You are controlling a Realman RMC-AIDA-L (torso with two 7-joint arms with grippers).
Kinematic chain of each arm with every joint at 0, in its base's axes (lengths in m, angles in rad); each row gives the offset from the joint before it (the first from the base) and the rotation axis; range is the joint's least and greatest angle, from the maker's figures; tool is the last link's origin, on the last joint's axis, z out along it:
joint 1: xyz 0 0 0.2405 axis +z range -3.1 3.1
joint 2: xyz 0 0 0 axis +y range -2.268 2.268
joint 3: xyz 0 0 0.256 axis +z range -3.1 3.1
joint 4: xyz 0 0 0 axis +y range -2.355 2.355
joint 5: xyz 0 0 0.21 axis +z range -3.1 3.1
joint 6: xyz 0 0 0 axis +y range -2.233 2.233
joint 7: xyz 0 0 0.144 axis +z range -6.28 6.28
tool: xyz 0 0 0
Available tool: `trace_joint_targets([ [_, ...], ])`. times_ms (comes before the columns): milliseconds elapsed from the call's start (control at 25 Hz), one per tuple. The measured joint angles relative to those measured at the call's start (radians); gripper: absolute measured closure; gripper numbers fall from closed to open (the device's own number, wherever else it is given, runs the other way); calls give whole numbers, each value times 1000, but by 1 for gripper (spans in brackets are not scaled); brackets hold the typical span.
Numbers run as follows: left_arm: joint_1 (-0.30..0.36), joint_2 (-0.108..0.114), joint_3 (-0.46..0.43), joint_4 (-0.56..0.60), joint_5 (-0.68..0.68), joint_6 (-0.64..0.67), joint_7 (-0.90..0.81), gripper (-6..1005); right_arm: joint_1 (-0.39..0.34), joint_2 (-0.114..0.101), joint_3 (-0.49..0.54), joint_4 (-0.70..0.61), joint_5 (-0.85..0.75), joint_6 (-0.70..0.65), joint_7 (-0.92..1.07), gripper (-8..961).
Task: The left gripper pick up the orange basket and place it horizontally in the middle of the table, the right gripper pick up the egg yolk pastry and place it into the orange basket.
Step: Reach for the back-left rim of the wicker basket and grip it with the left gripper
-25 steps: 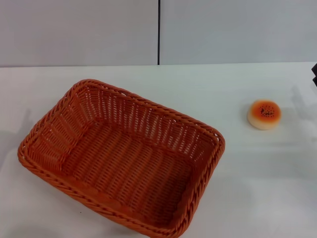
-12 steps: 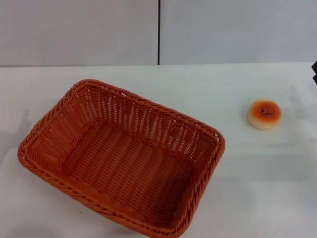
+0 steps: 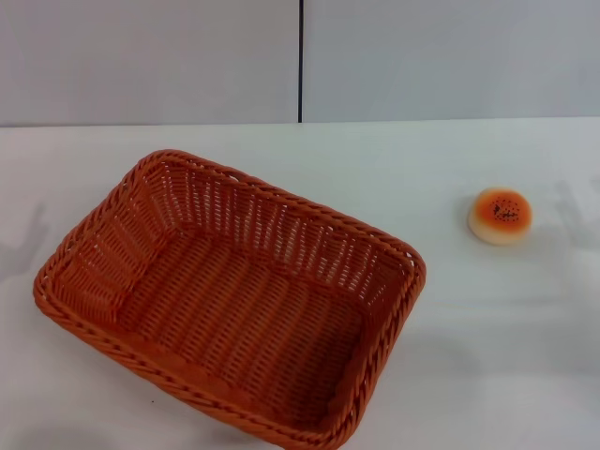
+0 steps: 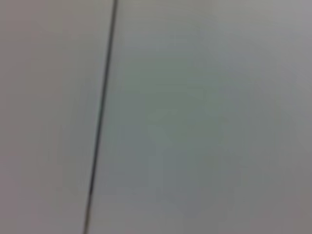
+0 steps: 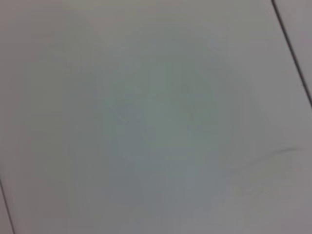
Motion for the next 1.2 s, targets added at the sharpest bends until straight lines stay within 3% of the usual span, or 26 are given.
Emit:
trace_joint_targets([
  [80, 1, 3, 47, 117, 39, 3, -124, 185, -13, 0, -1, 0, 0, 0, 0, 408],
  [120, 1, 3, 47, 117, 39, 3, -124, 185, -13, 0, -1, 0, 0, 0, 0, 408],
  [160, 1, 5, 79, 219, 68, 3, -250, 185, -17, 1, -1, -1, -1, 1, 0, 408],
  [240, 1, 5, 90, 251, 78, 2, -291, 186, -18, 1, -1, -2, -1, 1, 0, 408],
  [280, -4, 5, 119, 341, 105, 1, -382, 186, -17, 0, 1, -5, -1, 3, 0, 408],
  [520, -12, 5, 177, 542, 184, -4, -627, 185, -17, 0, 9, -12, 3, 7, -6, 407],
  [560, -16, 6, 196, 640, 241, -5, -749, 185, -18, 0, 10, -13, 4, 7, -6, 407],
  [640, -21, 9, 207, 692, 273, -4, -816, 185, -18, 0, 10, -13, 4, 7, -6, 407],
  [680, -30, 17, 243, 791, 337, 3, -943, 186, -18, 0, 10, -17, 5, 7, -7, 407],
  [720, -30, 17, 243, 791, 337, 3, -943, 186, -18, 0, 10, -17, 5, 7, -7, 407],
  [760, -38, 28, 298, 898, 415, 17, -1063, 186, -17, 0, 10, -19, 6, 8, -7, 407],
  [800, -38, 28, 298, 898, 415, 17, -1063, 186, -16, 0, 10, -21, 6, 9, -7, 407],
  [880, -59, 40, 375, 1058, 557, 43, -1235, 186, -11, 0, 11, -21, 7, 11, -8, 408],
  [1040, -91, 38, 410, 1184, 693, 84, -1354, 185, -9, 0, 11, -22, 7, 12, -9, 408],
  [1080, -124, 30, 415, 1262, 774, 133, -1410, 185, -9, 0, 11, -23, 8, 13, -9, 408],
  [1200, -159, 22, 419, 1324, 850, 185, -1466, 185, -9, 0, 11, -23, 8, 13, -9, 408],
])
